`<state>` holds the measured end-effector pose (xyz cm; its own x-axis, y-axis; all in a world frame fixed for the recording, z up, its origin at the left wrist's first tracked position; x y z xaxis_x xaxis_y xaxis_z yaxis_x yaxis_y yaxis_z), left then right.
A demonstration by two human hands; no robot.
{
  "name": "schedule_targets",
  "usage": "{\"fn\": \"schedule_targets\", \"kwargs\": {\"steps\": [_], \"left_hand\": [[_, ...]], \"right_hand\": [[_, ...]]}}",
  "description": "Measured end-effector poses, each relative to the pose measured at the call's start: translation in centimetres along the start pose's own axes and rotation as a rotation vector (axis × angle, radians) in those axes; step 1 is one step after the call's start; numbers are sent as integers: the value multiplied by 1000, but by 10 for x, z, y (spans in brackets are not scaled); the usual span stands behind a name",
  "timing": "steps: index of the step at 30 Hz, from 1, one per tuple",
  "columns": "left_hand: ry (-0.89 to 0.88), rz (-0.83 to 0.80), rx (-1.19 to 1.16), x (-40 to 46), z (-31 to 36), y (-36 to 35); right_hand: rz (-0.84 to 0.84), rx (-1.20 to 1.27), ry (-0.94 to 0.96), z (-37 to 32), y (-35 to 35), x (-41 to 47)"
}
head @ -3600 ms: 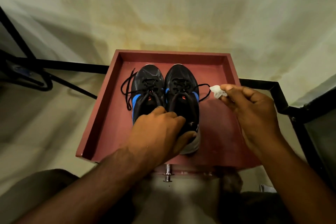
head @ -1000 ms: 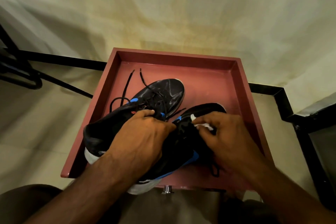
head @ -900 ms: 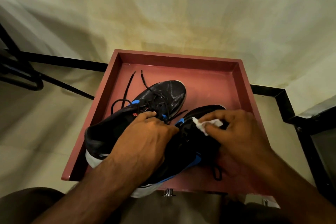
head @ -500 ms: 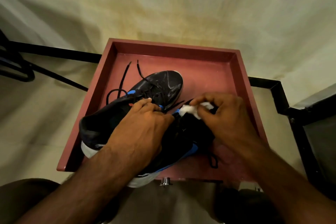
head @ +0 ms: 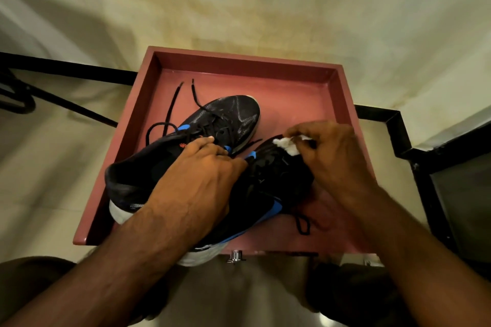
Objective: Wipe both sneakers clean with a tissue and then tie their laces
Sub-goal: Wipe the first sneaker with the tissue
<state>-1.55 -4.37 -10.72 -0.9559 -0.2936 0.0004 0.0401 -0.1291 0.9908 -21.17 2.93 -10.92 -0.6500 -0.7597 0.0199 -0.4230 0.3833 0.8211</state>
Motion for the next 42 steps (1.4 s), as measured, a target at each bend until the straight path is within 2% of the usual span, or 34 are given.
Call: {"fn": "schedule_targets", "kwargs": {"steps": [2,4,5,7,9,10,13,14,19,20,23,24,25,27,28,29,33,34,38,39,42], "left_hand": [[2,-24,3,0,0,-1],[-12,-47,12,0,0,-3],[-13,-42,8,0,-1,-3],[-3,-39,-11,0,-2,-1],[4,-48,-8,-2,-4,-3],[9,-46,-10,-2,-4,-4],[10,-24,-25,-1,-4,-2],[8,-34,-21,0,-3,-2],[10,-44,-27,1,-6,-3],[9,-43,-35,0,-6,-3],[3,-19,-30,2,-5,-3],[4,-18,-32,2,-5,-3],[3,-14,-33,3,-6,-3],[-2,-17,-28,3,-6,-4],[-6,-23,-27,3,-6,-5],[-4,-28,-29,2,-6,-6],[-10,-16,-16,2,-5,-7],[-11,-13,-10,2,-5,-7],[-23,-17,-7,2,-5,-6],[-22,-6,-7,1,-5,-5],[-15,32,2,1,-7,-7]], "right_hand": [[-190,84,113,-23,-26,-21],[-277,46,234,-34,-39,-33],[-247,-10,234,-29,-36,-24],[-68,-179,141,-5,-9,4],[66,-229,56,14,16,17],[48,-217,47,14,17,12],[-152,-171,138,-4,-12,-31],[-157,-171,165,-5,-14,-40],[35,-138,-111,29,22,-11],[-34,-98,-115,26,19,-17],[-388,-18,-55,5,-9,-60],[-383,-32,-29,4,-10,-60],[-310,-77,-48,11,-8,-49],[-53,-167,-103,23,8,-18],[17,-175,-105,23,13,-11],[-7,-172,-88,21,9,-12],[-368,-110,114,-6,-26,-76],[-356,-115,120,-3,-24,-72],[1,-253,-81,24,8,-9],[-20,-242,-63,22,7,-11],[-382,-208,83,-6,-21,-66]]}}
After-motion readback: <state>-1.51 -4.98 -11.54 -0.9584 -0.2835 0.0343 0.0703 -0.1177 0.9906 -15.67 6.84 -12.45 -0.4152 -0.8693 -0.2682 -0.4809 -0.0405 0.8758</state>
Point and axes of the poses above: each hand's wrist, its own x-axis towards the middle knuckle, its own y-axis out of the back of the hand, z = x × y, the point moved 5 cm from there along x, towards the middle knuckle, and after that the axes turned 13 degrees about -y, right-handed, at the moved point
